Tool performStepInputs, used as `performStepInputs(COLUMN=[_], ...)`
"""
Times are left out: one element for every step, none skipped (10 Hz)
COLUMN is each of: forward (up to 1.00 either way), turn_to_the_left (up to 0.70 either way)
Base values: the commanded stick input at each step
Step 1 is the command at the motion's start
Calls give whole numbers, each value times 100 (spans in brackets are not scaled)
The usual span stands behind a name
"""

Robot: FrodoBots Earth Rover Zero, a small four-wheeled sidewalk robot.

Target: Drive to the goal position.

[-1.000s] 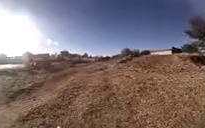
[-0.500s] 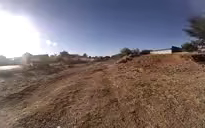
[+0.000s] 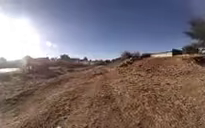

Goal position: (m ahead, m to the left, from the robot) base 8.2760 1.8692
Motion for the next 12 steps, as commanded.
performStepInputs(forward=[50, 50, 50, 50, 50, 50, 50, 50, 50, 50, 50, 50], turn_to_the_left=[0, 0, 0, 0, -4, -11, -44, -19, -5, 0, 0, 0])
